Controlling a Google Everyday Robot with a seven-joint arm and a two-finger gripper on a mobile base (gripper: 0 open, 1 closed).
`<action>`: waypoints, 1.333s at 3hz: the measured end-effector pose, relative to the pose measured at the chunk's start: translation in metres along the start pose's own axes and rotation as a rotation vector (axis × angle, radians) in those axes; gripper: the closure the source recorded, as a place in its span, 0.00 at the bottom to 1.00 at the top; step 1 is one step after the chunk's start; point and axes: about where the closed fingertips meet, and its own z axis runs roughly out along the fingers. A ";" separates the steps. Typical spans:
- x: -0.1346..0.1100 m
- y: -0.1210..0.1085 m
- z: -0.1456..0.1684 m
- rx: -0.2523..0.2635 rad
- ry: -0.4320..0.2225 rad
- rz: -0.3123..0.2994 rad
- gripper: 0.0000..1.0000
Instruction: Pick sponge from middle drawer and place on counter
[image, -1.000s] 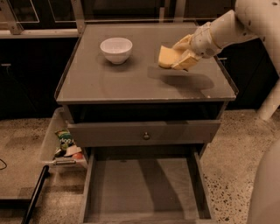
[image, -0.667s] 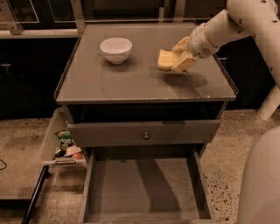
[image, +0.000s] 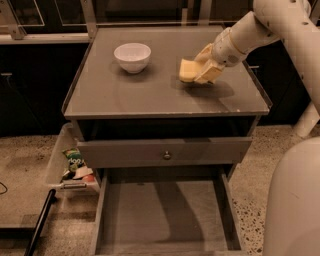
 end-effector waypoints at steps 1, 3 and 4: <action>0.000 0.000 0.000 0.000 0.000 0.000 0.58; 0.000 0.000 0.000 0.000 0.000 0.000 0.11; 0.000 0.000 0.000 0.000 0.000 0.000 0.00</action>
Offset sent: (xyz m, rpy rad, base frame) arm 0.0000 0.0000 0.0000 0.0000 0.0000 0.0000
